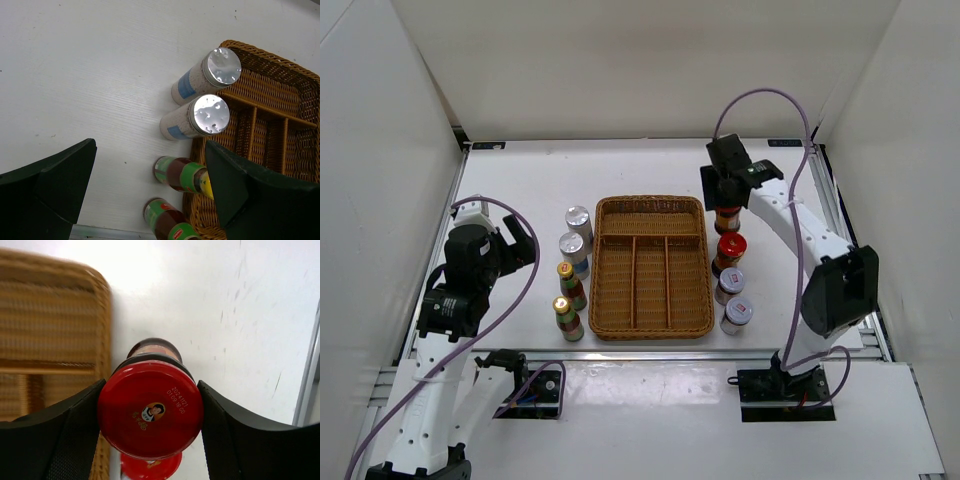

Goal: Organize the condiment bottles

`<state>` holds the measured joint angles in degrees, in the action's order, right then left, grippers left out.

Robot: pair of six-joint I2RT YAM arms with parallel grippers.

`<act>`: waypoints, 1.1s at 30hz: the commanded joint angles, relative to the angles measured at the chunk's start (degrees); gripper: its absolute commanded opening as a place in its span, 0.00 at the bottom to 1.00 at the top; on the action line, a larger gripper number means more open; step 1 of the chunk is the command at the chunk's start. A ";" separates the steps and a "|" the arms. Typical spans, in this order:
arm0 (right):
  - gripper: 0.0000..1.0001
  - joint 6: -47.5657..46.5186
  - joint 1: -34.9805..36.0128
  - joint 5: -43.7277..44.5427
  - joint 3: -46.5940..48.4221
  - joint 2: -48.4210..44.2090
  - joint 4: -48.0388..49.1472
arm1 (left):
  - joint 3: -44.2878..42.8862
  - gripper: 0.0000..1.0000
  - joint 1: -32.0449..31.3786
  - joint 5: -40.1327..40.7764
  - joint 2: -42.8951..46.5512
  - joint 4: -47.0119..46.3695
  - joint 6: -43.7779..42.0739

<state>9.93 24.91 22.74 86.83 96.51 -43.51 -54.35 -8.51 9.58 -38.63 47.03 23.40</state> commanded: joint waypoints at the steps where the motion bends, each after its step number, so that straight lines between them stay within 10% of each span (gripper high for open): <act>1: 0.00 -3.86 5.05 5.40 6.60 -6.85 9.90 | -0.76 1.00 -0.10 -0.62 0.14 -0.36 -0.37; 20: 0.00 -3.25 9.90 -5.60 4.32 5.44 18.37 | -0.76 1.00 -0.10 -1.15 0.66 -0.36 -0.37; 31: 1.00 -1.50 8.76 -6.93 6.41 7.47 14.34 | -0.76 1.00 -0.10 -1.15 0.66 -0.36 -0.37; 33: 1.00 -1.50 8.76 -3.86 8.52 6.68 12.14 | -0.76 1.00 -0.10 -1.15 0.66 -0.36 -0.37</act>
<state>7.66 33.82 14.83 90.72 106.00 -31.53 -54.35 -8.51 9.41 -38.41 47.00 23.40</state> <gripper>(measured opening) 0.996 1.000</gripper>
